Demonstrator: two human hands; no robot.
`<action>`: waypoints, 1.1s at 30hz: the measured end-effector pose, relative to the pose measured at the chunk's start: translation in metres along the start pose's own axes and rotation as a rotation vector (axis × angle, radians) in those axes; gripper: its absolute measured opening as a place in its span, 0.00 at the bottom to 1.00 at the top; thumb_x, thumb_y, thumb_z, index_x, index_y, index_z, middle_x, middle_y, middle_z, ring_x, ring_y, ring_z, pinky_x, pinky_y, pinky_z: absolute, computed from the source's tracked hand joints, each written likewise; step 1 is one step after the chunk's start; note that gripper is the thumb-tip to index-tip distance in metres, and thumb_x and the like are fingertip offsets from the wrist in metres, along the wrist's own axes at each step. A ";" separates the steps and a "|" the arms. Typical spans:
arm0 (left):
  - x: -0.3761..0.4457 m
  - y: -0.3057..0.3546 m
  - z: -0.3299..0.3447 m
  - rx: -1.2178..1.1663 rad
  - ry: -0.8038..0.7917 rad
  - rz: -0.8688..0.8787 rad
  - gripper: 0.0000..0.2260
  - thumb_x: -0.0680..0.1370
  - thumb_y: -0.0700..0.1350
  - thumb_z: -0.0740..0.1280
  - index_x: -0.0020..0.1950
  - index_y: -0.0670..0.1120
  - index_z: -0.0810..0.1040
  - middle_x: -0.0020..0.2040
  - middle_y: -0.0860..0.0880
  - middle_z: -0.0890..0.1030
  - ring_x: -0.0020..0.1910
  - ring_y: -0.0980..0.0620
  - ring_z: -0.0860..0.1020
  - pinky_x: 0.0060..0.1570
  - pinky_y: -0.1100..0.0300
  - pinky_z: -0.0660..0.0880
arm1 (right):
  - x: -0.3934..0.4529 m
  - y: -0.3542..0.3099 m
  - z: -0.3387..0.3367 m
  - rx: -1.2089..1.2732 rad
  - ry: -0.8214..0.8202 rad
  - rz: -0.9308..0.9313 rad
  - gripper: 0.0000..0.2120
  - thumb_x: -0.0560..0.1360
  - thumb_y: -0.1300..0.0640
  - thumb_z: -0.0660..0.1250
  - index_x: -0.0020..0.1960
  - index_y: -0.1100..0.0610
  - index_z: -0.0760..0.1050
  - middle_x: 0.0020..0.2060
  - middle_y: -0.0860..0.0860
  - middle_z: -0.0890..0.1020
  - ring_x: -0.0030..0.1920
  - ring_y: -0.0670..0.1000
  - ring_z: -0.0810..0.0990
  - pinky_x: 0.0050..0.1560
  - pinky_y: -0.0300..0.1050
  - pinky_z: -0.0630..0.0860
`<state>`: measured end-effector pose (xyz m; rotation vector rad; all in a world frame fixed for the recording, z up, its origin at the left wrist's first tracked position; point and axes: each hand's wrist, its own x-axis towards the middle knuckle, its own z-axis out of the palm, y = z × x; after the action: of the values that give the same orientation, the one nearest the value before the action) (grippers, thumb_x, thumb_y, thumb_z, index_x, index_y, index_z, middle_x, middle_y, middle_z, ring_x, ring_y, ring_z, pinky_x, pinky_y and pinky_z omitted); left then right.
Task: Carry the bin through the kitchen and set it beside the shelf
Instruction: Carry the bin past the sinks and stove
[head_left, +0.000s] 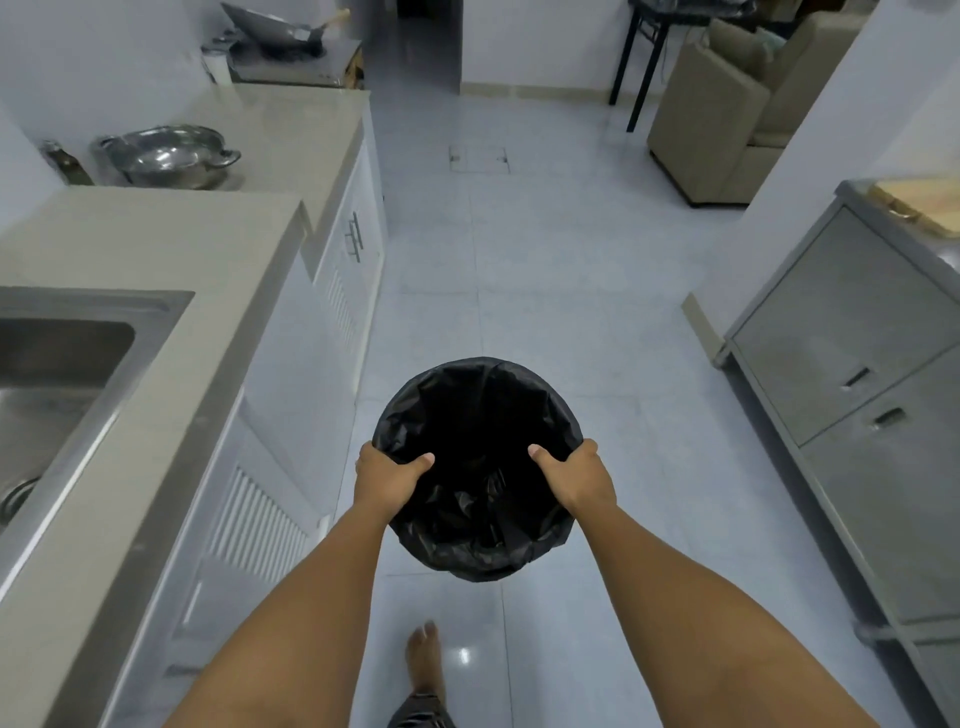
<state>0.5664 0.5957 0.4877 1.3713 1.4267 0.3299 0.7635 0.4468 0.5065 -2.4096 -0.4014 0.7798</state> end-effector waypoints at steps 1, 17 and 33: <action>0.015 0.008 0.003 -0.003 0.002 0.006 0.41 0.67 0.55 0.79 0.74 0.41 0.67 0.69 0.41 0.76 0.67 0.38 0.77 0.67 0.43 0.74 | 0.014 -0.009 -0.001 0.001 0.002 -0.003 0.41 0.71 0.33 0.66 0.71 0.60 0.61 0.65 0.58 0.75 0.62 0.62 0.77 0.59 0.57 0.77; 0.271 0.197 0.045 -0.003 -0.075 0.008 0.40 0.66 0.56 0.78 0.72 0.41 0.69 0.66 0.41 0.78 0.63 0.39 0.79 0.64 0.44 0.77 | 0.264 -0.177 -0.015 0.045 0.008 0.057 0.34 0.73 0.37 0.66 0.66 0.61 0.64 0.62 0.58 0.78 0.60 0.61 0.78 0.56 0.55 0.76; 0.509 0.402 0.123 -0.071 -0.001 -0.011 0.38 0.70 0.54 0.77 0.73 0.39 0.67 0.68 0.40 0.76 0.64 0.37 0.78 0.64 0.44 0.76 | 0.551 -0.352 -0.069 0.015 -0.010 0.023 0.33 0.75 0.38 0.64 0.67 0.61 0.63 0.61 0.59 0.78 0.59 0.62 0.79 0.55 0.55 0.76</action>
<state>1.0069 1.0870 0.5099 1.3059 1.4084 0.3689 1.2010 0.9374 0.5218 -2.4015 -0.3706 0.8024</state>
